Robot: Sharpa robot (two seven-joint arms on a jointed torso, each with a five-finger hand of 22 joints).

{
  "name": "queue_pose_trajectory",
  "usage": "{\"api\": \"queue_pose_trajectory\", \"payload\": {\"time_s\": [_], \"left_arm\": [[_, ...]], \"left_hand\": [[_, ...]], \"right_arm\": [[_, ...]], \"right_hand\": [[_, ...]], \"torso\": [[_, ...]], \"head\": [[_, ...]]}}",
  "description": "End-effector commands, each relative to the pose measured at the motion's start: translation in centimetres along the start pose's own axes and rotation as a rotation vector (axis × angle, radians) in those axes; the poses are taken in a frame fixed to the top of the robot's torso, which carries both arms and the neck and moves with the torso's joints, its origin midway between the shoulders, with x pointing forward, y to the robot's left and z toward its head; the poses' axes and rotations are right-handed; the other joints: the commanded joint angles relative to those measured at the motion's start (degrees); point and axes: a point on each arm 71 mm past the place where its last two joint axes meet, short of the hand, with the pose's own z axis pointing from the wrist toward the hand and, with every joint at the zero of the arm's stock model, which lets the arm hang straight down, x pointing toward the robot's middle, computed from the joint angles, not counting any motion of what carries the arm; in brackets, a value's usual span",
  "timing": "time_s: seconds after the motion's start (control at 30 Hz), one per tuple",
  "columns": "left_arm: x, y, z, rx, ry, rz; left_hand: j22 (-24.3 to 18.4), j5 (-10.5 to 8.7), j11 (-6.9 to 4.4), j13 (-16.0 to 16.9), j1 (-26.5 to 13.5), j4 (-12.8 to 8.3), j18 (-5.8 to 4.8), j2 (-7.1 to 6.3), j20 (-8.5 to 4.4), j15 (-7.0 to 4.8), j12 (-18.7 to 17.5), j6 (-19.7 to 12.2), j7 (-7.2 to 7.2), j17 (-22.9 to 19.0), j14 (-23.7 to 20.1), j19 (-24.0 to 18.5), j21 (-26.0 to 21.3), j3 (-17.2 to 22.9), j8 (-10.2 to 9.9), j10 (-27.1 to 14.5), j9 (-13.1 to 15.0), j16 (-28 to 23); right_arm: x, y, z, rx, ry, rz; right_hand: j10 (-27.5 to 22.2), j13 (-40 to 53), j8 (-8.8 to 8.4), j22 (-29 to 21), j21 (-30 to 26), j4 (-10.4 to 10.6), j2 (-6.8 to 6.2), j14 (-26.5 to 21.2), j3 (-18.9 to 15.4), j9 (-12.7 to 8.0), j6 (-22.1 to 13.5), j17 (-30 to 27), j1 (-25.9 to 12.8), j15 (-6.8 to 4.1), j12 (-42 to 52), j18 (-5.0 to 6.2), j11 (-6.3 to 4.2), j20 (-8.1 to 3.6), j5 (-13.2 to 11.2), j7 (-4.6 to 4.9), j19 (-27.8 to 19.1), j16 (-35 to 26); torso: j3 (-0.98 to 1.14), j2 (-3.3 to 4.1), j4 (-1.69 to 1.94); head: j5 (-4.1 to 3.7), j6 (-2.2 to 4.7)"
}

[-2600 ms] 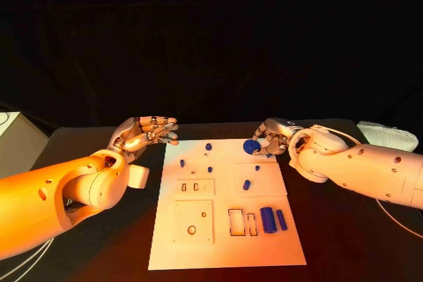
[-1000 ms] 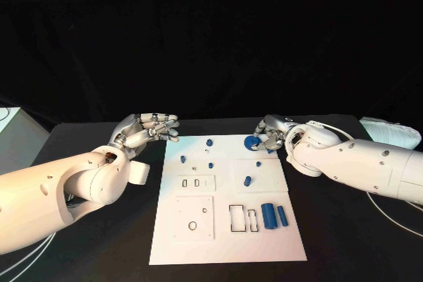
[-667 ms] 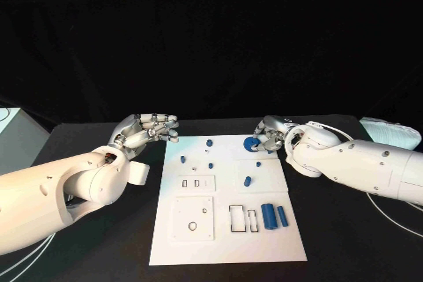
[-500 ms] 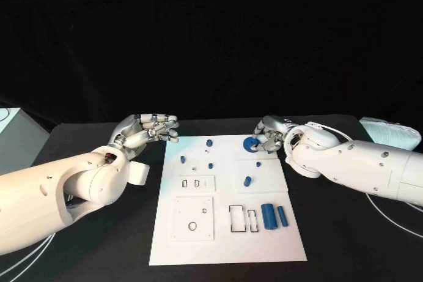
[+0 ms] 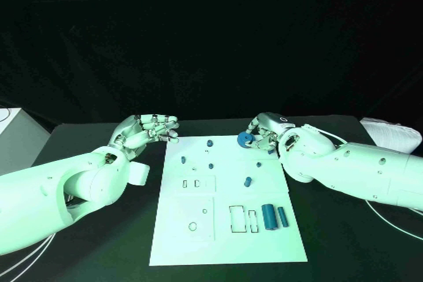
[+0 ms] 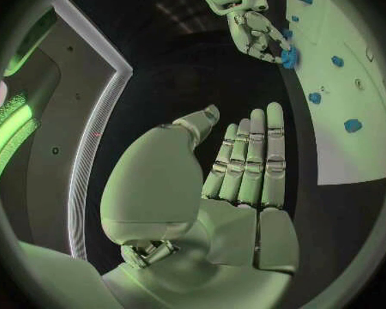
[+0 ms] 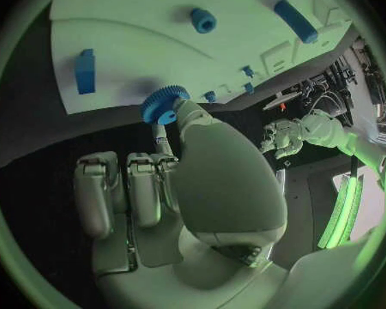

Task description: Assemble the parts on the task board

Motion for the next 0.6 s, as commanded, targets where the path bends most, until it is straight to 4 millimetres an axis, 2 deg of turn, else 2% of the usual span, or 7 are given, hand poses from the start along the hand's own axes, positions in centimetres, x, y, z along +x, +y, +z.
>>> {"api": "queue_pose_trajectory", "payload": {"time_s": [0.03,0.2,0.3,0.6], "left_arm": [[0.2,-0.1,0.1,0.006,0.017,-0.006],[0.3,-0.1,0.1,0.006,0.02,-0.007],[0.4,-0.1,0.1,0.006,0.022,-0.008],[0.6,-0.1,0.1,0.006,0.026,-0.009]], "left_hand": [[0.05,0.01,0.22,-0.07,-0.03,0.0,0.13,0.49,0.0,-0.06,-0.19,0.28,0.05,0.08,-0.45,-0.24,0.28,0.25,-0.32,0.06,-0.08,0.22],[0.05,0.01,0.22,-0.07,-0.03,0.0,0.13,0.49,0.0,-0.06,-0.19,0.28,0.05,0.08,-0.45,-0.24,0.28,0.25,-0.32,0.06,-0.08,0.22],[0.05,0.01,0.22,-0.07,-0.03,0.0,0.13,0.49,0.0,-0.06,-0.19,0.28,0.05,0.08,-0.45,-0.24,0.28,0.25,-0.32,0.06,-0.08,0.22],[0.05,0.01,0.22,-0.07,-0.03,0.0,0.13,0.49,0.0,-0.06,-0.19,0.28,0.05,0.08,-0.45,-0.24,0.28,0.25,-0.32,0.06,-0.08,0.22]], "right_arm": [[-0.3,1.7,-0.3,-0.048,-0.069,-0.025],[0.2,4.3,-0.1,-0.106,-0.06,-0.024],[0.8,5.7,0.1,-0.134,-0.05,-0.026],[2.6,8.3,0.7,-0.179,-0.02,-0.023]], "right_hand": [[5.99,15.09,1.11,14.62,0.23,0.03,-0.43,5.72,0.35,0.58,1.61,13.96,0.07,-0.26,0.36,-1.11,-0.56,-0.26,0.2,-1.11,5.68,0.36],[5.99,15.09,1.2,14.98,0.59,0.02,-0.8,5.75,0.83,0.59,1.68,14.12,-0.14,-0.3,0.36,-1.23,-0.59,-0.3,0.3,-1.14,5.92,0.41],[5.99,15.09,1.22,14.98,0.59,0.06,-1.03,5.74,1.07,0.58,1.66,14.06,-0.34,-0.32,0.36,-1.23,-0.59,-0.32,0.15,-1.13,5.92,0.39],[5.99,15.09,1.19,15.05,0.66,0.05,-1.17,5.74,1.31,0.55,1.57,14.08,-0.47,-0.3,0.36,-1.25,-0.58,-0.33,0.06,-1.12,5.97,0.39]], "torso": [[-0.02,-0.03,-0.03],[-0.03,0.05,-0.04],[-0.12,0.04,0.0],[-0.14,0.1,0.14]], "head": [[0.11,0.07],[0.21,0.17],[0.28,0.15],[0.5,0.09]]}}
